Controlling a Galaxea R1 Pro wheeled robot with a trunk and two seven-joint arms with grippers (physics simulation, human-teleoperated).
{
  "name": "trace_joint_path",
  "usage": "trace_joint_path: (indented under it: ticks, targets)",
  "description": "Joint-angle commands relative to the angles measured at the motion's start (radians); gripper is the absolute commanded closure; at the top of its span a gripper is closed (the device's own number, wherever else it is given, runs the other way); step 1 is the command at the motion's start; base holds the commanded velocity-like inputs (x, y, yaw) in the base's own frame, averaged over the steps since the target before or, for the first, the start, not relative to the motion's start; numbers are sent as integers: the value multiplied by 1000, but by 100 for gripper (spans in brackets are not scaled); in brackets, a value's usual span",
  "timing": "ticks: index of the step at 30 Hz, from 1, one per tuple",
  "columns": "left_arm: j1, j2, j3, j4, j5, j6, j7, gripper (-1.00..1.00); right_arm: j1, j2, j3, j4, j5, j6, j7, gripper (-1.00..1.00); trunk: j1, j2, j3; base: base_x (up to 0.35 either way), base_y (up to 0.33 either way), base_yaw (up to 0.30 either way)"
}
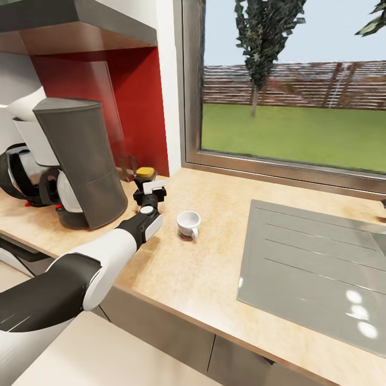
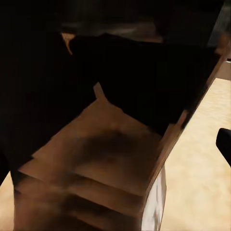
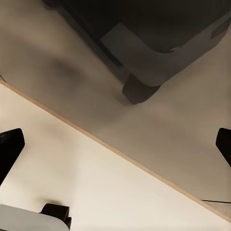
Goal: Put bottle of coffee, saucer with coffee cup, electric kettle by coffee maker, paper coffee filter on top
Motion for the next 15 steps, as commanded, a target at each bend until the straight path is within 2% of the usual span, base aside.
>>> trace_joint_path:
  ticks: [1, 6, 15]
  targets:
    - [-1, 0, -9, 1, 10, -4, 4, -100, 0, -1, 4, -1, -11, -1, 6, -100, 0, 0, -1, -42, 0, 0]
    - [-1, 0, -8, 1, 9, -4, 5, -100, 0, -1, 4, -1, -11, -1, 6, -100, 0, 0, -1, -176, 0, 0]
    - [-1, 0, -8, 1, 8, -4, 5, -100, 0, -1, 4, -1, -11, -1, 6, -100, 0, 0, -1, -32, 0, 0]
